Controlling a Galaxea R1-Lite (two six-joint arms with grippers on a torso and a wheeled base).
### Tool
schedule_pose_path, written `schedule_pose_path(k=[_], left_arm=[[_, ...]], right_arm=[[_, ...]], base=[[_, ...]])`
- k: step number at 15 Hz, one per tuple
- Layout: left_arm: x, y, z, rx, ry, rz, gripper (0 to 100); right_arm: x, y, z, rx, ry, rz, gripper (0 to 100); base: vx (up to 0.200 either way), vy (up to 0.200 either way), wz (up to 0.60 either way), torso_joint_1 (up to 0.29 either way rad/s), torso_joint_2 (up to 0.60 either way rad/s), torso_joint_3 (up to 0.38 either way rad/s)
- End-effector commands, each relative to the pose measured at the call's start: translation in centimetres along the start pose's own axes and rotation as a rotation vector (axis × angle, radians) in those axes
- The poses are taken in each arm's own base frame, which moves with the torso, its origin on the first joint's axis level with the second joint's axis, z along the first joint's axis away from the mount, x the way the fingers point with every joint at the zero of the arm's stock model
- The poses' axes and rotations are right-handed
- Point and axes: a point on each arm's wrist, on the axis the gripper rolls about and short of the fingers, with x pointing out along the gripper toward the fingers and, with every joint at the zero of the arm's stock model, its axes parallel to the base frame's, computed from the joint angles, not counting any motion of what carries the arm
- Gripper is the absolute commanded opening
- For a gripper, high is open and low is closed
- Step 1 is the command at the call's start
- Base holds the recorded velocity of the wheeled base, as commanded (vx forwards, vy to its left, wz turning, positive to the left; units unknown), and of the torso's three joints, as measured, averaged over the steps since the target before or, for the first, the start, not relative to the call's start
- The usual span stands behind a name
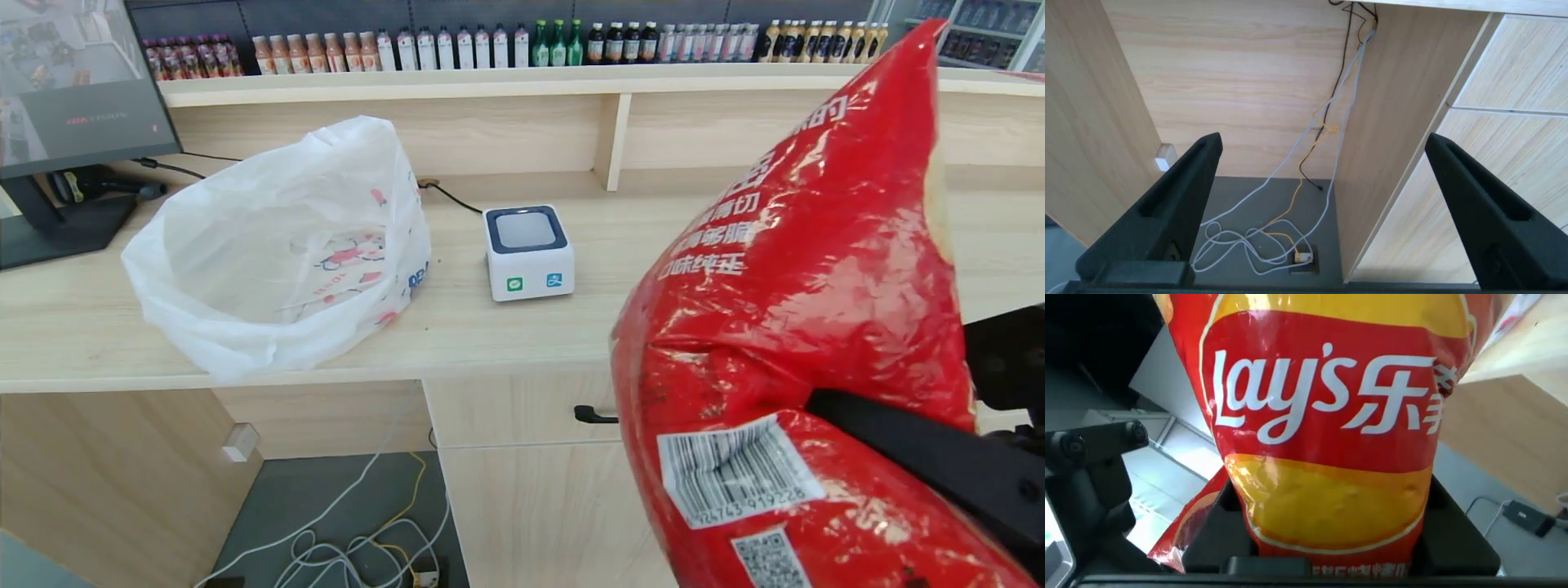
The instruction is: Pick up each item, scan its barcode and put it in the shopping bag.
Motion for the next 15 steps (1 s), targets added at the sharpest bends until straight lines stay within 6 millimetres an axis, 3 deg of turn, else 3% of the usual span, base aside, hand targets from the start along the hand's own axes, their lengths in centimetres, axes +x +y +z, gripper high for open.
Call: schedule_pose_path(k=[1,5,9,15], left_arm=[[0.0,0.0,0.0,0.0,0.0,0.0,100],[0.0,0.0,0.0,0.0,0.0,0.0,100],[0.0,0.0,0.0,0.0,0.0,0.0,100],[0.0,0.0,0.0,0.0,0.0,0.0,100]], right_arm=[[1.2,-0.6,-0.3,0.013,0.021,-0.003,0],[2.2,-1.8,-0.5,0.028,0.035,-0.042,0],[2.0,-1.6,0.0,0.132,0.008,-0.036,0],[2.0,-1.2,0.4,0.122,-0.019,-0.025,0]], base=[[0.0,0.0,0.0,0.0,0.0,0.0],[0.0,0.0,0.0,0.0,0.0,0.0],[0.0,0.0,0.0,0.0,0.0,0.0],[0.0,0.0,0.0,0.0,0.0,0.0]])
